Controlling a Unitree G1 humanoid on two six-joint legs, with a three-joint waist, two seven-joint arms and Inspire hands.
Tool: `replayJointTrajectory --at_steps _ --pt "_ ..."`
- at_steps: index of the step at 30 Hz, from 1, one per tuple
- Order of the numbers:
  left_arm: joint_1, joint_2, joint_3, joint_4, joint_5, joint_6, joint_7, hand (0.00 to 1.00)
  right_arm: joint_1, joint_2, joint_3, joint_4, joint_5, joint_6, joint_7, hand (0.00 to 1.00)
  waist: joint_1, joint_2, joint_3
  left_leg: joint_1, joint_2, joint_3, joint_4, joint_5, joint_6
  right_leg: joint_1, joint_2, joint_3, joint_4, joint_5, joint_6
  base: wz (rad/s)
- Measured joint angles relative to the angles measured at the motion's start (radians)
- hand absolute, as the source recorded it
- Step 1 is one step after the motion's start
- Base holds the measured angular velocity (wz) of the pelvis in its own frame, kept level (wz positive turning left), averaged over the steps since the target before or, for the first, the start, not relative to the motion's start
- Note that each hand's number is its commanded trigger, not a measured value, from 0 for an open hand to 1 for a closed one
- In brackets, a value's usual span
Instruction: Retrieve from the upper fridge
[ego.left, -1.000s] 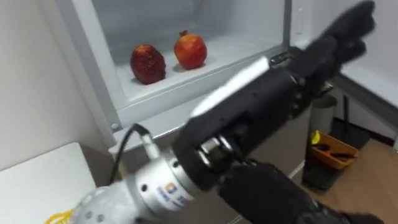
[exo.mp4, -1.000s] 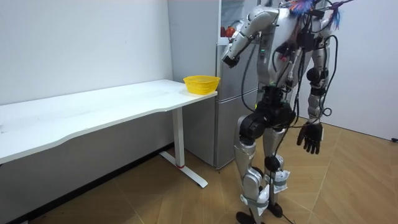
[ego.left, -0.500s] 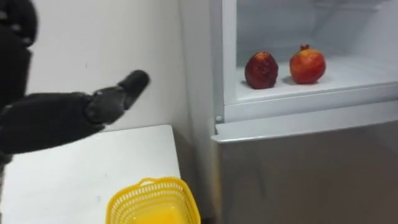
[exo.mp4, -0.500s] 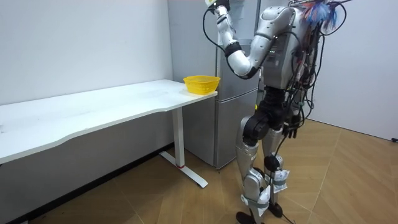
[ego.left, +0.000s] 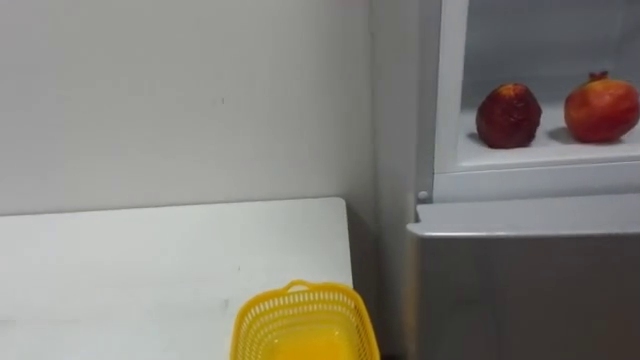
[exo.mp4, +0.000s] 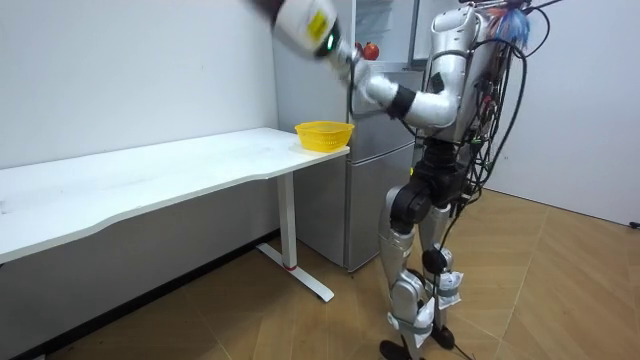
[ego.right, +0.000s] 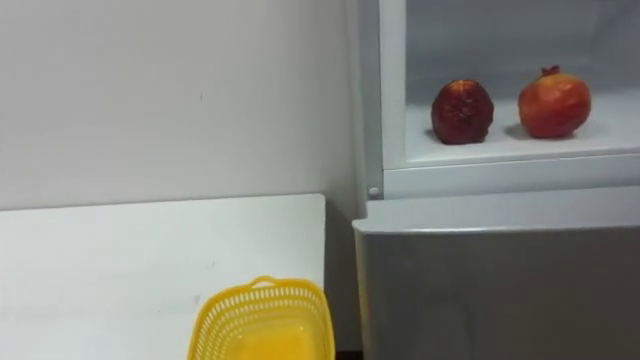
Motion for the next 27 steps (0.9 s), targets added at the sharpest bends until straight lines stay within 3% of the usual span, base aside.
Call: replayJointTrajectory --at_steps 1,2,4,5,6,9,11,13,17,19,22,27 --pt "0.011 -0.005 -0.011 0.055 -0.047 0.003 0.003 0.00 0.000 0.000 0.001 -0.003 0.000 0.007 0.004 0.00 0.000 0.000 0.0002 -0.002 0.000 0.000 0.000 0.000 0.000 -0.003 -0.001 0.000 0.002 -0.001 0.000 0.05" --pt "0.041 -0.014 -0.049 0.187 -0.150 0.013 0.003 0.00 -0.005 0.001 0.002 -0.002 0.004 0.019 0.011 0.00 0.001 -0.008 -0.0021 -0.009 0.000 -0.005 0.001 0.000 0.000 -0.010 -0.004 -0.005 0.011 -0.005 0.001 0.09" --pt "0.045 -0.037 -0.116 0.470 -0.335 0.065 -0.034 0.00 -0.013 0.005 -0.004 0.002 0.000 0.057 0.030 0.00 -0.009 -0.019 0.0012 -0.014 -0.007 -0.028 0.000 0.000 0.001 -0.008 -0.006 -0.025 0.012 -0.007 0.005 0.19" --pt "0.046 -0.045 -0.130 0.535 -0.385 0.078 -0.045 0.00 -0.014 0.008 -0.006 0.000 -0.003 0.065 0.037 0.00 -0.009 -0.026 0.0017 -0.016 -0.010 -0.029 -0.001 0.000 0.001 -0.007 -0.005 -0.022 0.011 -0.007 0.005 0.10" --pt "0.045 -0.063 -0.150 0.661 -0.462 0.093 -0.072 0.00 -0.014 0.011 -0.010 -0.002 -0.005 0.077 0.047 0.00 -0.009 -0.031 -0.0025 -0.013 -0.012 -0.030 -0.004 -0.001 0.001 -0.005 -0.005 -0.019 0.011 -0.007 0.005 0.00" --pt "0.054 -0.115 -0.204 0.952 -0.518 0.126 -0.149 0.00 -0.018 0.023 -0.046 0.005 -0.072 0.091 0.058 0.00 -0.005 -0.057 -0.0023 0.000 -0.006 -0.024 -0.010 -0.004 0.006 0.005 -0.005 -0.005 0.010 -0.006 0.006 -0.07" --pt "0.043 -0.139 -0.208 1.098 -0.514 0.158 -0.194 0.00 -0.017 0.023 -0.048 0.007 -0.084 0.098 0.056 0.00 -0.005 -0.058 -0.0020 0.007 -0.006 -0.023 -0.010 -0.008 0.008 0.012 -0.004 -0.004 0.008 -0.005 0.008 -0.06" --pt "0.040 -0.145 -0.227 1.192 -0.457 0.181 -0.233 0.00 -0.015 0.025 -0.047 0.012 -0.087 0.099 0.059 0.00 -0.008 -0.055 -0.0024 0.010 -0.005 -0.022 -0.009 -0.010 0.008 0.015 -0.005 0.000 0.009 -0.005 0.008 0.02" --pt "0.041 -0.145 -0.294 1.264 -0.144 0.223 -0.297 0.00 -0.016 0.034 -0.045 0.011 -0.133 0.098 0.064 0.00 -0.031 -0.041 0.0043 0.010 -0.003 -0.023 -0.012 -0.010 0.008 0.018 -0.003 0.000 0.011 -0.004 0.006 0.03" --pt "0.028 -0.139 -0.374 1.264 0.036 0.238 -0.320 0.00 -0.017 0.033 -0.027 0.009 -0.132 0.098 0.069 0.00 -0.054 -0.031 0.0073 0.007 -0.003 -0.025 -0.009 -0.009 0.007 0.018 -0.003 0.000 0.011 -0.004 0.006 0.02" --pt "-0.032 -0.136 -0.501 1.258 0.294 0.263 -0.370 0.00 -0.043 0.037 0.001 0.046 -0.119 0.100 0.083 0.00 -0.105 -0.035 0.0044 0.005 -0.002 -0.021 -0.010 -0.005 0.005 0.012 -0.003 0.004 0.011 -0.006 0.002 0.00" --pt "-0.100 -0.137 -0.570 1.228 0.415 0.261 -0.430 0.00 -0.056 0.053 0.012 0.075 -0.104 0.109 0.075 0.00 -0.142 -0.052 0.0013 0.009 0.002 0.003 -0.013 -0.004 0.004 0.005 0.003 0.029 0.012 -0.006 0.001 -0.14"
